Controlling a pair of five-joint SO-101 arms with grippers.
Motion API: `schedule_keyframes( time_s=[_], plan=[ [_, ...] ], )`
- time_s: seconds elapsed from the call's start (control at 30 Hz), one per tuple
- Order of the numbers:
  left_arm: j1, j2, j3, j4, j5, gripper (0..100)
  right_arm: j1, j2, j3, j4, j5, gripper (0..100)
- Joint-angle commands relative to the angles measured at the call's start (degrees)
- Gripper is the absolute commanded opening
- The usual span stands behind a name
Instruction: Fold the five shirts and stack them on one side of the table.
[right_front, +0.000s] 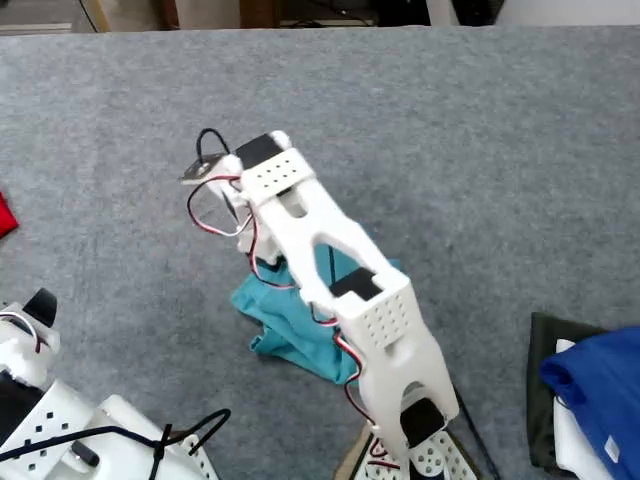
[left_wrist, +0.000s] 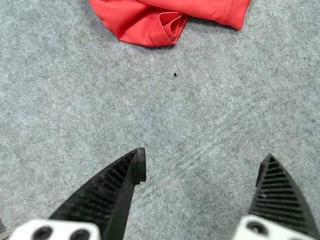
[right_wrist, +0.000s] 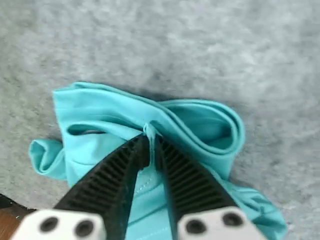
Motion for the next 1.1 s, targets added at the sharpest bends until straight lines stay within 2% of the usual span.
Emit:
schedule_keyframes(
  time_s=[0.0,0.17,0.3,0.4,0.53,0.63,0.73,0.83,0.93,1.07],
  plan=[
    [0.6,-0.3,-0.7,-1.2,-0.4,35,2.8,-1.1,-4.7,1.9,0.3,0.4],
    [1.0,-0.3,-0.4,-1.2,-0.4,35,6.7,-8.3,-16.3,4.8,0.2,0.4],
    [4.1,-0.3,-0.3,-1.1,-0.1,35,10.9,-17.8,-20.5,4.8,0.2,0.4],
    [8.3,-0.3,-0.3,-1.0,0.1,35,16.8,-23.6,-24.7,4.2,0.2,0.4],
    [16.7,0.1,-0.2,-0.4,0.2,35,27.6,-26.9,-31.3,1.3,0.4,0.4],
    [26.6,0.2,-0.1,1.8,0.9,35,35.2,-27.0,-33.5,-2.6,0.5,0.4],
    [36.9,0.6,0.1,1.5,7.0,35,41.5,-26.9,-31.8,-7.7,0.4,0.4],
    [46.1,3.7,0.0,-2.0,13.5,35,46.2,-26.9,-26.9,-12.6,0.3,0.5],
    [51.9,11.2,-0.8,-6.4,19.6,35,49.3,-26.9,-18.9,-17.8,0.6,0.5],
    [59.7,27.0,-7.9,-9.5,22.6,33,51.3,-26.9,-4.8,-26.3,0.7,0.5]
  ],
)
